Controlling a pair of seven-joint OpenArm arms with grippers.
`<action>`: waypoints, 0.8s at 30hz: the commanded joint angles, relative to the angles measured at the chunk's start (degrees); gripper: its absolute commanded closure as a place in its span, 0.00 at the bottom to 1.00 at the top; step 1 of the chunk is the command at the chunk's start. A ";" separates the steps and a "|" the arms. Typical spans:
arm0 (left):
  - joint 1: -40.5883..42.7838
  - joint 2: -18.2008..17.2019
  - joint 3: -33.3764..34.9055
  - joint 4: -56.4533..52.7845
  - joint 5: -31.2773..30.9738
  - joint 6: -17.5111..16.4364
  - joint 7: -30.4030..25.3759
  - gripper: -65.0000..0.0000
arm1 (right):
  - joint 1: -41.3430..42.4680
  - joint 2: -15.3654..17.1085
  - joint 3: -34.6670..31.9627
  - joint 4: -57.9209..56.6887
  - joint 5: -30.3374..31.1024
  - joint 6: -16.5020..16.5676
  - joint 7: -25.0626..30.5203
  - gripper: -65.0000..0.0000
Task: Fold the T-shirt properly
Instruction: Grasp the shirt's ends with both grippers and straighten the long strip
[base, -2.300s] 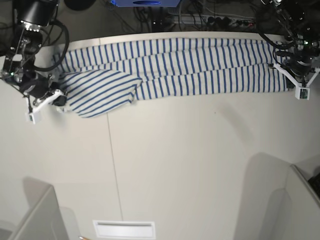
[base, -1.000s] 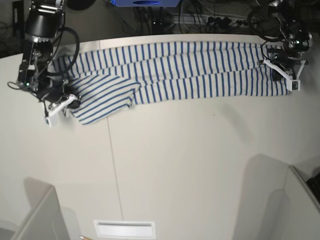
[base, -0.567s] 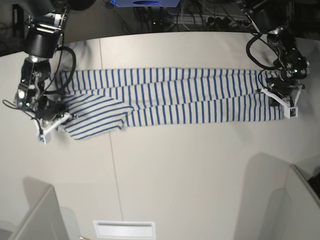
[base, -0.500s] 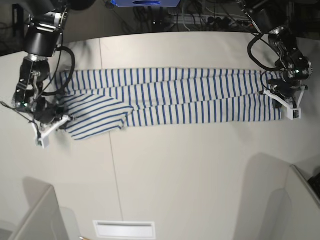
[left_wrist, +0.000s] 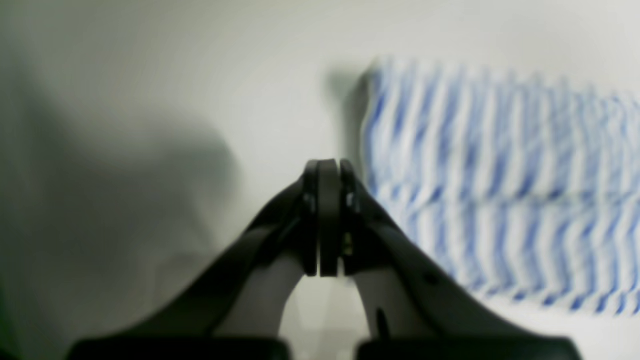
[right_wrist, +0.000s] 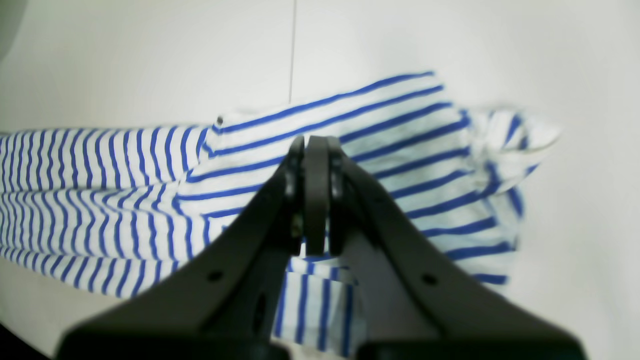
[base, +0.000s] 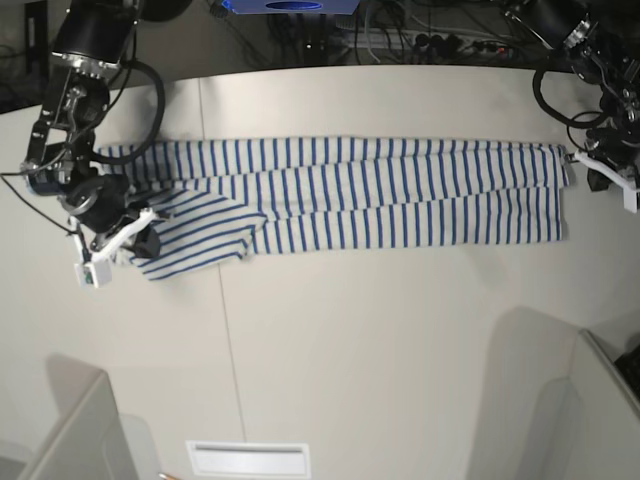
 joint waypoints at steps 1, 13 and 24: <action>0.75 -0.93 -0.30 1.07 -3.17 -0.56 -1.06 1.00 | 0.30 0.76 0.07 0.97 0.57 0.21 1.16 1.00; 2.77 -3.74 -1.01 -9.48 -19.17 -0.56 -1.24 0.08 | -2.34 -0.74 -2.22 0.88 0.57 0.21 1.25 1.00; -1.88 -4.44 6.91 -16.86 -6.86 -0.56 -5.37 0.11 | -3.39 -1.00 -2.57 1.32 0.74 0.21 1.25 1.00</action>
